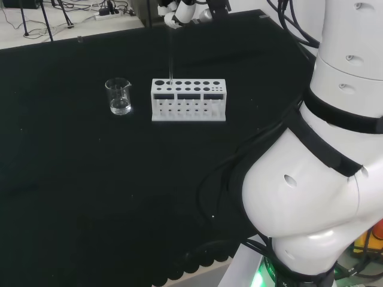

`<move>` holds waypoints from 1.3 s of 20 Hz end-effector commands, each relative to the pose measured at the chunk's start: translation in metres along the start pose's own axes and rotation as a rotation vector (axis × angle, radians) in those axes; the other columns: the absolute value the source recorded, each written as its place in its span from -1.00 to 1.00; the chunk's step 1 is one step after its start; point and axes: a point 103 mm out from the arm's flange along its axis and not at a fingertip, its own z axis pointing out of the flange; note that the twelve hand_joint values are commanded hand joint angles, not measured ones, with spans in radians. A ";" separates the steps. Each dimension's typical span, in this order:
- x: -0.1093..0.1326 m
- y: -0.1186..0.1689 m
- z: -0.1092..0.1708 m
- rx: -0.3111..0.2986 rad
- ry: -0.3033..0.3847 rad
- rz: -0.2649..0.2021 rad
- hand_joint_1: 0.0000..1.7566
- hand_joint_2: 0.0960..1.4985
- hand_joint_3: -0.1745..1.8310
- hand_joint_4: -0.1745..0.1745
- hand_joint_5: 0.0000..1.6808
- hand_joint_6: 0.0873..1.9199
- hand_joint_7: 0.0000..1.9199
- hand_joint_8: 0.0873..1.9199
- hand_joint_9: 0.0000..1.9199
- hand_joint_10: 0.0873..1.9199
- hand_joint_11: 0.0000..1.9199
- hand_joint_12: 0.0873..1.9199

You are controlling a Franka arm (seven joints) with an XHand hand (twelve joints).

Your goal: Put the glass rod back on the white test tube rack.

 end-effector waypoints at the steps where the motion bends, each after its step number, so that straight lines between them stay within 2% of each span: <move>1: -0.001 -0.001 0.003 0.007 -0.011 0.002 0.53 -0.59 0.23 -1.00 0.70 -0.71 0.52 -0.22 0.95 -0.50 0.76 -0.33; 15: 0.005 0.004 0.006 0.020 -0.006 0.001 0.53 -0.59 0.23 -1.00 0.70 -0.71 0.52 -0.22 0.95 -0.50 0.76 -0.33; 26: -0.001 0.007 0.018 0.041 0.006 0.015 0.53 -0.59 0.23 -1.00 0.70 -0.71 0.52 -0.22 0.95 -0.50 0.76 -0.33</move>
